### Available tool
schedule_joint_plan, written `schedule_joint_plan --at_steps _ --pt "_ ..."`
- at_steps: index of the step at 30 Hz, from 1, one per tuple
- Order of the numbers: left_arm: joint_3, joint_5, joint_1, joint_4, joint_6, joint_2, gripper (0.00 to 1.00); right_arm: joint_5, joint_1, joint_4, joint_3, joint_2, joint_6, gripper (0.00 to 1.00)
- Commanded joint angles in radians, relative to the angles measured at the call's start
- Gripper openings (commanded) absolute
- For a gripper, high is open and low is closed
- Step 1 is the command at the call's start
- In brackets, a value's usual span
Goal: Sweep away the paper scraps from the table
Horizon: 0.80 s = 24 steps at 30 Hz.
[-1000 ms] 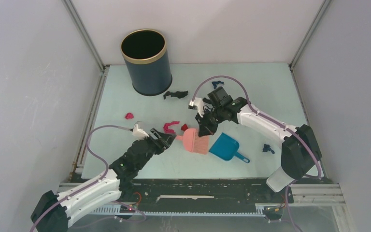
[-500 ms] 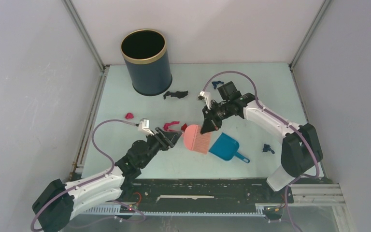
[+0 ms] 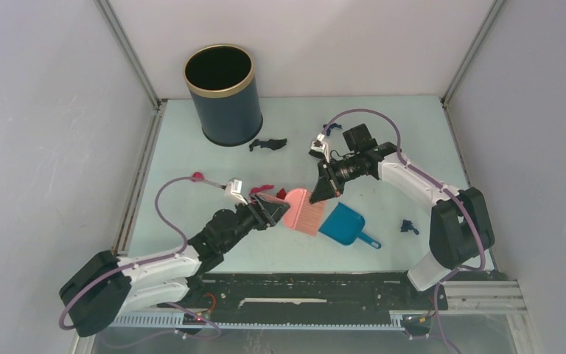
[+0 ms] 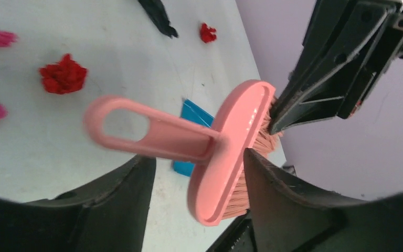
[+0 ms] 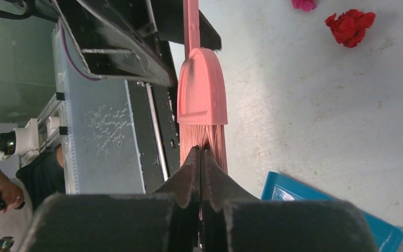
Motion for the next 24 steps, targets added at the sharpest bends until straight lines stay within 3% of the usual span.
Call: schedule_joint_plan --at_steps 1,5,11,12,16,20,24 --pt "0.066 0.165 -0.013 0.231 0.077 0.109 0.63 -0.067 -0.005 0.030 -0.008 -0.035 0.028 0.00" --pt "0.092 0.255 -0.015 0.314 0.075 0.182 0.43 -0.055 -0.013 0.030 -0.015 -0.036 0.026 0.00" --pt "0.110 0.252 -0.014 0.297 0.084 0.182 0.19 -0.006 -0.034 0.043 -0.051 -0.046 0.007 0.00" --pt "0.117 0.250 -0.015 0.259 0.101 0.166 0.14 -0.001 -0.038 0.035 -0.053 -0.045 -0.009 0.05" --pt "0.219 0.305 -0.014 -0.065 0.243 0.062 0.02 0.002 -0.060 -0.053 -0.053 -0.076 -0.119 0.37" --pt "0.365 0.387 -0.015 -0.451 0.470 -0.003 0.00 0.003 -0.071 -0.175 -0.053 -0.177 -0.247 0.56" --pt "0.470 0.536 -0.015 -0.719 0.607 0.017 0.00 0.004 -0.049 -0.252 -0.043 -0.285 -0.331 0.63"
